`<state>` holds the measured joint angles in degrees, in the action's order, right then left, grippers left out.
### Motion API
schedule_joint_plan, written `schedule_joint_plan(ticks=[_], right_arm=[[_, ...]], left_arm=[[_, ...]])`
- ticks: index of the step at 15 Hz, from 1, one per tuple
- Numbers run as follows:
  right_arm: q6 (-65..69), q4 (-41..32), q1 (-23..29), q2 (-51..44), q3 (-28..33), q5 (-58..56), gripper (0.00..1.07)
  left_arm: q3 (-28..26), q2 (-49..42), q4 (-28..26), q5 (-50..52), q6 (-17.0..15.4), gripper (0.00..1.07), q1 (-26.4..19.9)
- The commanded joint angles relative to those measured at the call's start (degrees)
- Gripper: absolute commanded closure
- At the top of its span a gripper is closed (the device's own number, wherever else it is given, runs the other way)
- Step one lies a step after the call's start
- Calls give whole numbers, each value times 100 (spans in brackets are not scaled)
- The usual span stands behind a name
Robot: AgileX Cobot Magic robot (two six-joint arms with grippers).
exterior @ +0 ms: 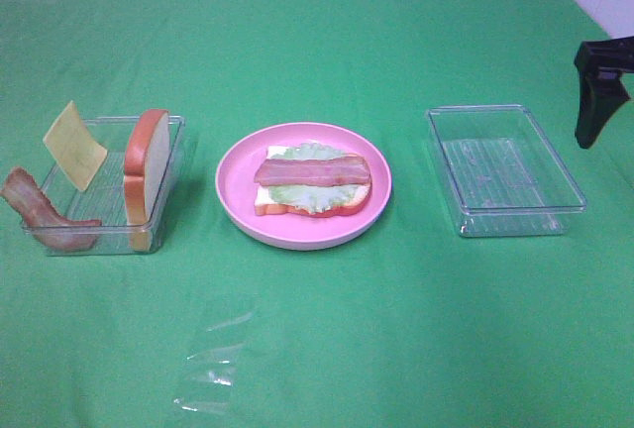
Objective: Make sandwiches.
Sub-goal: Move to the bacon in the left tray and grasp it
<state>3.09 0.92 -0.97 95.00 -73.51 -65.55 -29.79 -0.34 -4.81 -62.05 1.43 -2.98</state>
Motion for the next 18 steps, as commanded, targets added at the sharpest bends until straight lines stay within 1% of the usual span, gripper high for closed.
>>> schedule_joint_plan(ticks=[1, 2, 4, 5, 6, 7, 8, 11, 16, 18], right_arm=[[-74, -92, 0, -1226, 1157, 332, 9], [-57, -166, 0, -1833, 1627, 378, 9], [-57, -178, 0, -2945, 2372, 476, 9], [-57, -183, 0, -4051, 2979, 510, 9], [-57, -183, 0, -4326, 3117, 504, 9], [-57, -178, 0, -5053, 3484, 493, 9], [-57, -178, 0, -5311, 3604, 493, 9], [-80, -178, 0, -6595, 4165, 550, 9], [-166, -178, 0, -8348, 4664, 315, 9], [-166, -178, 0, -8818, 4750, 246, 9]], left_arm=[[17, -92, 0, 29, -11, 9, 6], [17, -92, 0, 29, -11, 9, 6], [17, -92, 0, 29, -11, 9, 6], [17, -92, 0, 29, -11, 9, 6], [17, -92, 0, 29, -11, 9, 6], [17, -92, 0, 29, -11, 9, 6], [17, -92, 0, 29, -11, 9, 6], [17, -92, 0, 29, -11, 9, 6], [17, -92, 0, 29, -11, 9, 6], [17, -92, 0, 29, -11, 9, 6]])
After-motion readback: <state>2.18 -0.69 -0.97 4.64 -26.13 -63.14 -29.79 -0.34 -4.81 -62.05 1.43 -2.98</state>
